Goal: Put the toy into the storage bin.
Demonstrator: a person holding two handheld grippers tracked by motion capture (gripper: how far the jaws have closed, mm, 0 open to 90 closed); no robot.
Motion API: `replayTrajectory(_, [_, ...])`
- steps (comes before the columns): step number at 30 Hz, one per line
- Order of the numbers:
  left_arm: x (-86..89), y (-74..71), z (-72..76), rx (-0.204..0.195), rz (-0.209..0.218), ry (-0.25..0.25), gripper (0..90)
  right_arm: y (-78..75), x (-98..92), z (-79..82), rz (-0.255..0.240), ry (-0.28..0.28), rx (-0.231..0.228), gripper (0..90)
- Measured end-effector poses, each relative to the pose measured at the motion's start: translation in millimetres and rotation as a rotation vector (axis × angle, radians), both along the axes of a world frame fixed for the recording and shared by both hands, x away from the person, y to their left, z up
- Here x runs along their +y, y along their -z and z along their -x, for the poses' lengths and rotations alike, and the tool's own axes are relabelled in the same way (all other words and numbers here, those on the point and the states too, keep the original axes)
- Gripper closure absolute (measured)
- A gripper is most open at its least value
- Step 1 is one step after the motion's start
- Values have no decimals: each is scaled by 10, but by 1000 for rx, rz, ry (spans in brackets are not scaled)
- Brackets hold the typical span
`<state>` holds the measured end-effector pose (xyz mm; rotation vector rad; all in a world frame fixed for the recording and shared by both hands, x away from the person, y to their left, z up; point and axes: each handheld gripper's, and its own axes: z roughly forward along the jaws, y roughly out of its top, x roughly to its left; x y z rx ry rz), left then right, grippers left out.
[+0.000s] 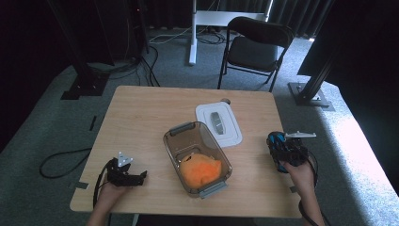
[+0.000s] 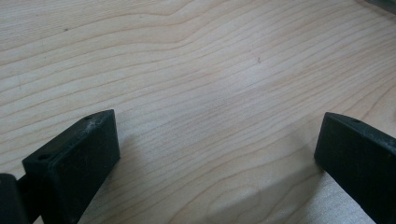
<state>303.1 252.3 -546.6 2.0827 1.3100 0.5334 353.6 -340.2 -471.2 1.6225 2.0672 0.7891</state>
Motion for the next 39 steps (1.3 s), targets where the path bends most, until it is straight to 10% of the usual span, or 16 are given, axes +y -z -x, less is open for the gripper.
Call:
replayTrajectory(20, [0,0,-2,0,0,0,4,-605,535,37,-38,-164,-90,255])
replayTrajectory(39, [1,0,-3,-1,0,1,4,-954,1415,37,-58,-348,-119,255])
